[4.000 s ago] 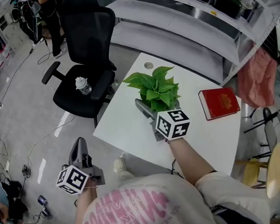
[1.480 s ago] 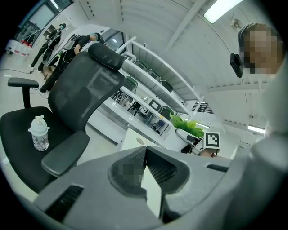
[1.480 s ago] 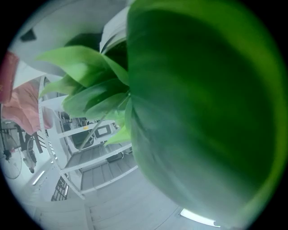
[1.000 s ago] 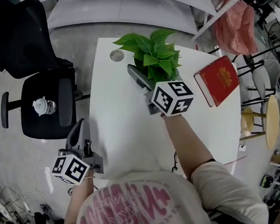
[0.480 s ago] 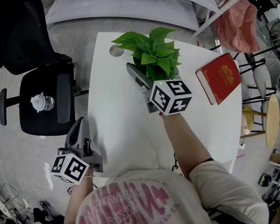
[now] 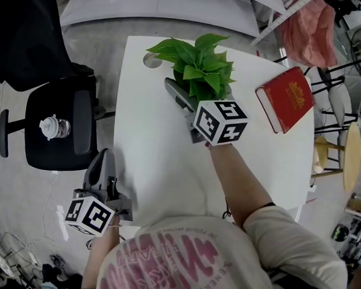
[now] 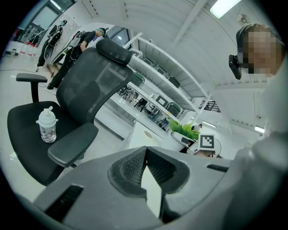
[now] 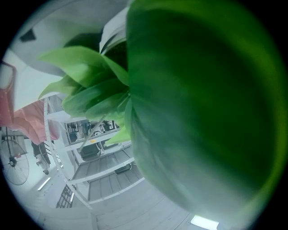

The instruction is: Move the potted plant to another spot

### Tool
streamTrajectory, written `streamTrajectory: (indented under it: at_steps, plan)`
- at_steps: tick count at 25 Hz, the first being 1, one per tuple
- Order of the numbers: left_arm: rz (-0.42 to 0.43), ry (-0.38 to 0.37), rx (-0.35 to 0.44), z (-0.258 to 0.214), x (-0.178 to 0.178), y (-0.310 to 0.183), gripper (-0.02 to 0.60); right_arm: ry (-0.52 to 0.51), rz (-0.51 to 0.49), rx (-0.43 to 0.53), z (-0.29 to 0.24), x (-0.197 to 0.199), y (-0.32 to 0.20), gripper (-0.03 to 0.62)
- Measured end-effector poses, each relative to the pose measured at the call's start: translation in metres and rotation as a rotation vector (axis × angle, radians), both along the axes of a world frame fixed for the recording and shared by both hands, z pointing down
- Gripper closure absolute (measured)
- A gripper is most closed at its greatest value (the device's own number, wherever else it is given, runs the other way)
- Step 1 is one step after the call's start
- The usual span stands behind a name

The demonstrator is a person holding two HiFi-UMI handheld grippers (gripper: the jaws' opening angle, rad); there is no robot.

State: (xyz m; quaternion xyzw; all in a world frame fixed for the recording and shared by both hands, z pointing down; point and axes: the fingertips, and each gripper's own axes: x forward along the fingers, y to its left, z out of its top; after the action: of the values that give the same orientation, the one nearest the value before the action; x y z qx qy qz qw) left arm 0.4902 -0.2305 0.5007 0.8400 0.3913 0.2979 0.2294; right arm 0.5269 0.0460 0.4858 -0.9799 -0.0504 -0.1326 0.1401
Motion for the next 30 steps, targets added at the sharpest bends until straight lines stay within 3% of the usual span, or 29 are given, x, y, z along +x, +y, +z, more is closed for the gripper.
streamTrajectory:
  at_steps: [30]
  plan:
    - [-0.003,-0.014,0.017,0.006,-0.004,-0.005,0.578,-0.02,-0.028,-0.083,0.006,-0.001,-0.017,0.033]
